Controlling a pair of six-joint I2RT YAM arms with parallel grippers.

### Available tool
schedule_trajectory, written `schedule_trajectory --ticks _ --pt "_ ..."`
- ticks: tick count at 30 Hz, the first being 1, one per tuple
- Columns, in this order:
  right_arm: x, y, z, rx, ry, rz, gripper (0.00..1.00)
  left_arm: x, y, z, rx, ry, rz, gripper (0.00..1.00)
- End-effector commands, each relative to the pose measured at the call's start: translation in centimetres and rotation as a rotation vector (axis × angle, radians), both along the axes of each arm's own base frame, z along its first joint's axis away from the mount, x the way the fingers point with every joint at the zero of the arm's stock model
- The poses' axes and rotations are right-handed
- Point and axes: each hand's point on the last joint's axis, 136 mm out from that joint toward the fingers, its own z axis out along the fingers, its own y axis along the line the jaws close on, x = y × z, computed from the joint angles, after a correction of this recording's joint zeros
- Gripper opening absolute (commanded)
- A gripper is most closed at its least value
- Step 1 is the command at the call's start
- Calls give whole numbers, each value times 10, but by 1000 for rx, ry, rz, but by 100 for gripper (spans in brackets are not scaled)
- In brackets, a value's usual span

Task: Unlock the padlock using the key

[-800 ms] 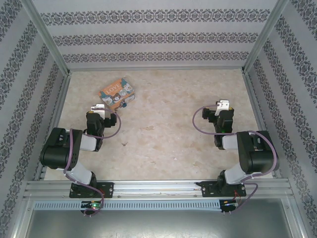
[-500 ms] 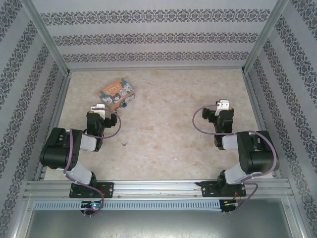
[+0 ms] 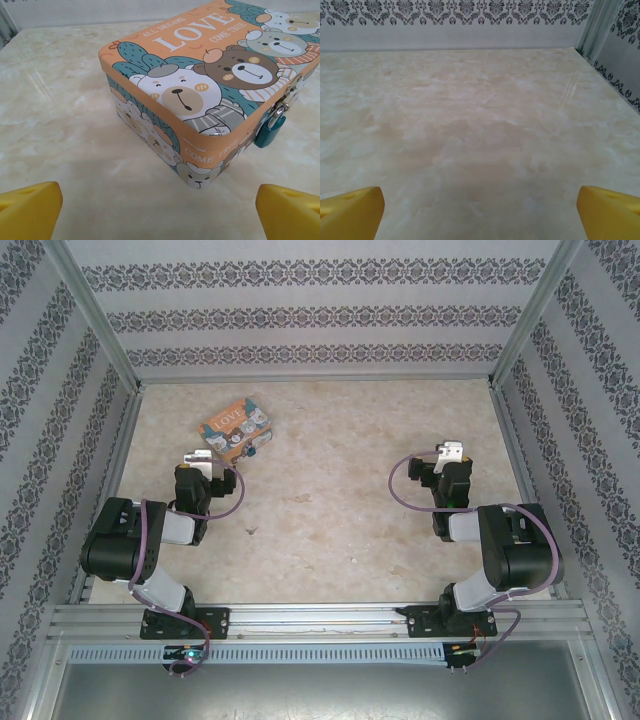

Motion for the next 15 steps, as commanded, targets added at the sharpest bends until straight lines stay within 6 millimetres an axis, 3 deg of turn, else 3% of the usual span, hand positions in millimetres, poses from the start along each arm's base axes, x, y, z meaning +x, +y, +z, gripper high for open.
schedule_trajectory --ticks 1,15 --pt "2 1 8 15 -28 -11 98 7 8 13 11 -42 25 99" --pt "1 1 10 19 -36 -12 98 3 17 20 2 -71 74 99"
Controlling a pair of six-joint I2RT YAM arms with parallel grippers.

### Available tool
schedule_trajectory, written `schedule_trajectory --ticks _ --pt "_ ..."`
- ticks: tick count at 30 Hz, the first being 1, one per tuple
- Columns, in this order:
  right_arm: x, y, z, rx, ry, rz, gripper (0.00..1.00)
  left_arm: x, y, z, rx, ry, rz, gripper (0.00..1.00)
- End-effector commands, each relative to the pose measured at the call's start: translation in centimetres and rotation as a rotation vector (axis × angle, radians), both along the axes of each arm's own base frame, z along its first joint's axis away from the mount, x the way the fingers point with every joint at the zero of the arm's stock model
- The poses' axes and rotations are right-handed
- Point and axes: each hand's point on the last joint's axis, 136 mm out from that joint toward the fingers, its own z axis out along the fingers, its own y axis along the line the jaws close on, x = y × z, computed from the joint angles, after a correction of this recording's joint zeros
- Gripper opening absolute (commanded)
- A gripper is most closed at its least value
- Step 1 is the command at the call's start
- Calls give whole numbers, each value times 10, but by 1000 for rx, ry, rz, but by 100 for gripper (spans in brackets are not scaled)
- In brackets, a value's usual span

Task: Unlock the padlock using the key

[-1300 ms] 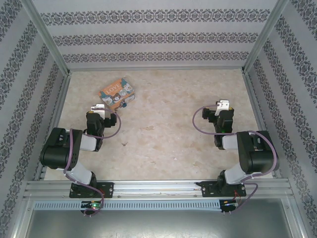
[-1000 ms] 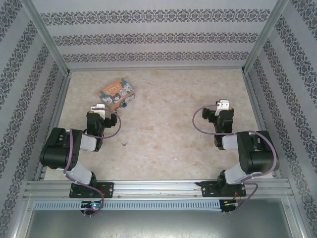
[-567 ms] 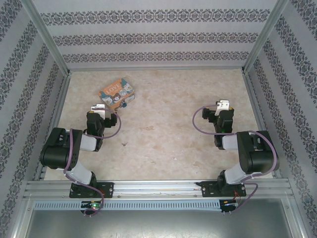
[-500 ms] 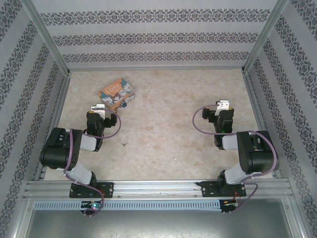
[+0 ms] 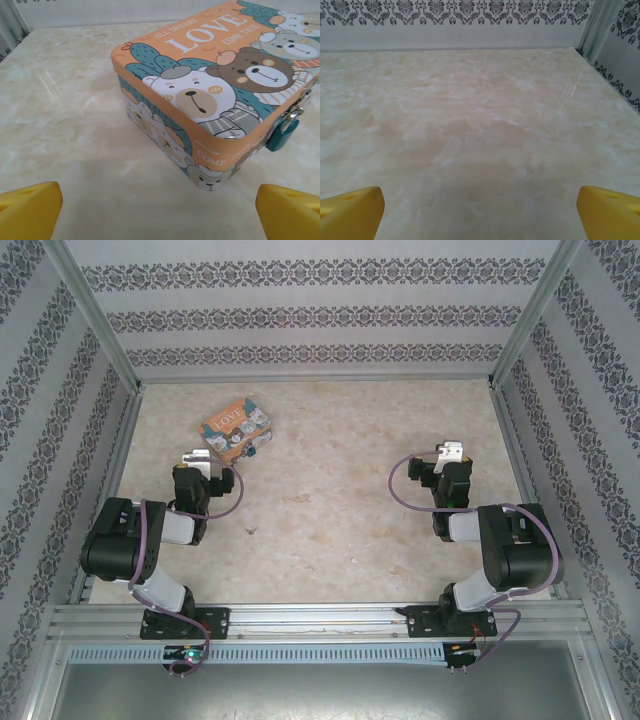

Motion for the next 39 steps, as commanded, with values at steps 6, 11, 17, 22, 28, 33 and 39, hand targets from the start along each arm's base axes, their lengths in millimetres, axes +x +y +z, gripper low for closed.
schedule_trajectory --ticks 6,11,17,22,28,33,39 --pt "-12 -1 33 20 -49 -22 99 -3 16 50 -5 -57 81 99" --pt "-28 3 44 70 25 -18 98 -4 25 86 -60 -108 152 99" --pt "-46 21 70 205 69 46 98 7 26 109 -269 -41 206 99" --pt "-57 40 92 351 85 110 98 20 34 100 -519 84 289 99" --pt "-62 58 109 475 99 180 98 38 37 72 -827 150 301 99" --pt "-61 59 109 492 102 177 98 58 30 50 -917 228 256 99" --pt "-61 58 104 486 116 170 98 87 13 35 -1007 293 158 99"
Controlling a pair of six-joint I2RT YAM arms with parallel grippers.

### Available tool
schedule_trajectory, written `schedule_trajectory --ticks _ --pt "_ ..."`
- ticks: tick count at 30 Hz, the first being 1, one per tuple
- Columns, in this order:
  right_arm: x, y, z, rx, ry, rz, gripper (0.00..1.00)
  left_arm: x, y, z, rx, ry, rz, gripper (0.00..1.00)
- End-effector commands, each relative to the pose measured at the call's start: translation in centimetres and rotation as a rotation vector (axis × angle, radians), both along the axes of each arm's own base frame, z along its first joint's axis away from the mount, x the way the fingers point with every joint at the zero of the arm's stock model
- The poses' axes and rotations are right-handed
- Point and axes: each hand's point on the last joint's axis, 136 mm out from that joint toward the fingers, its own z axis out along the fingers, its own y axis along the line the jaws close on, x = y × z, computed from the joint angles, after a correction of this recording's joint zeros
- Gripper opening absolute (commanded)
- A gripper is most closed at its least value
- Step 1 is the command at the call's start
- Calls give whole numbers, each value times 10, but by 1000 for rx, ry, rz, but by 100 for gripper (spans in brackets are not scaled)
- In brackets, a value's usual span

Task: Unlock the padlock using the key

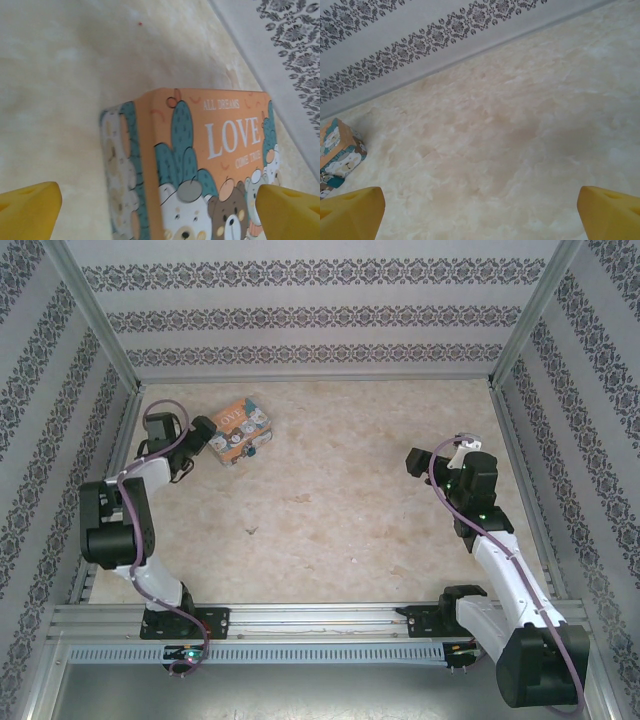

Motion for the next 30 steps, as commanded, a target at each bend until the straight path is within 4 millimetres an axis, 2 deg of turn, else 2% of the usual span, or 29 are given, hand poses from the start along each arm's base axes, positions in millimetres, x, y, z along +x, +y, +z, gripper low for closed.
schedule_trajectory --ticks 1,10,12,15,21,30 --pt "1 7 8 21 -9 24 98 15 -11 7 -99 -30 -47 99" --pt "-1 4 5 -4 0 13 98 32 -21 -20 -164 24 -112 100" --pt "-1 4 6 -10 0 13 98 32 -25 -24 -169 28 -139 95" --pt "1 4 7 -12 2 14 98 28 -30 -37 -178 61 -178 89" --pt "7 5 5 -8 17 23 98 14 -41 -59 -186 119 -240 71" --pt "12 8 2 2 36 33 98 -4 -74 -71 -145 186 -416 67"
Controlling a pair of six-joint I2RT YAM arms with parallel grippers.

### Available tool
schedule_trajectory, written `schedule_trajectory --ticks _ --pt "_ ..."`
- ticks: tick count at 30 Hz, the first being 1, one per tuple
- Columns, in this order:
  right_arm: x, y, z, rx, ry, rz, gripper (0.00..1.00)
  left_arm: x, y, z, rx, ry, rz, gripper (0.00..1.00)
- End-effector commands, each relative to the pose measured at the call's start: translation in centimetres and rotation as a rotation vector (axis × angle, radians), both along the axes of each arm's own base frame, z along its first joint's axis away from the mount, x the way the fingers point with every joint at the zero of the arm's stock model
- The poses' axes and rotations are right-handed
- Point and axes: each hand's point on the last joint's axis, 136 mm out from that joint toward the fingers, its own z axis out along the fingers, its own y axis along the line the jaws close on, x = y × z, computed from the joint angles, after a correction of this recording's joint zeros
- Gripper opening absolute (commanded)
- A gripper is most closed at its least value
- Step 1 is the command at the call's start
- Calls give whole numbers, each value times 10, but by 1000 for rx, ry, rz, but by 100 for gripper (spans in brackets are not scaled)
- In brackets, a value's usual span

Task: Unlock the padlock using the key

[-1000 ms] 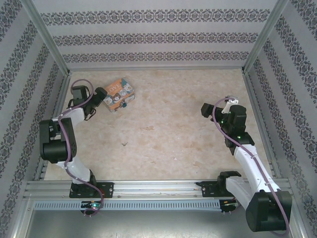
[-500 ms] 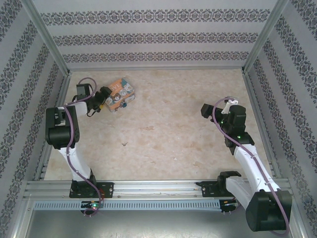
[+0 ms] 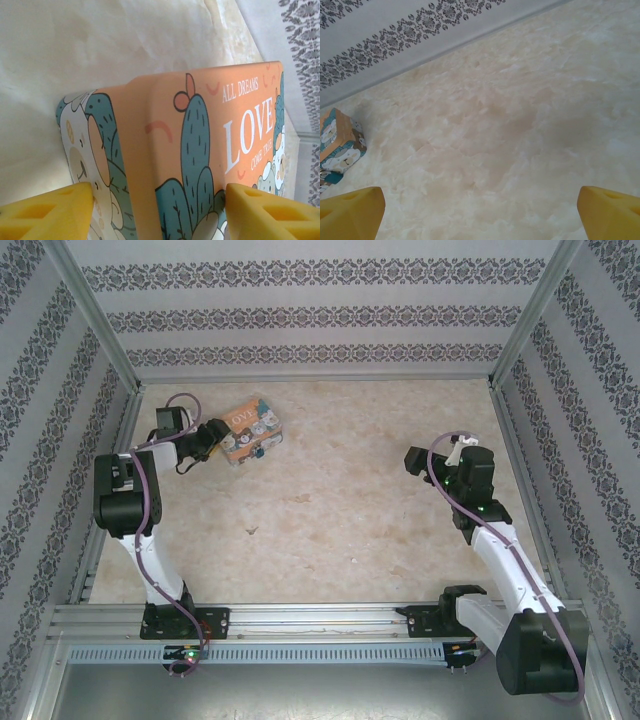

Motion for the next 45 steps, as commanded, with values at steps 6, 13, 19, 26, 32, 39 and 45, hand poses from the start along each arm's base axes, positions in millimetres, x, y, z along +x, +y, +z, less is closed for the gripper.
schedule_trajectory --ticks 6,13,19,26,32,39,45 --pt "5 13 8 27 -9 51 98 -35 -59 -41 10 143 -239 67" --pt "0 15 3 40 0 58 98 -34 -104 -36 32 114 -417 67" --pt "-4 16 3 39 -6 71 99 -38 -147 -27 48 63 -622 67" --pt "-8 20 5 40 -14 94 98 -46 -184 -20 38 8 -825 67" --pt "-7 21 8 41 -17 99 98 -43 -194 -13 51 -18 -893 67" --pt "-6 26 16 47 -28 111 98 -29 -193 25 90 -108 -843 73" --pt "-7 38 21 46 -17 152 97 -23 -180 72 134 -203 -741 78"
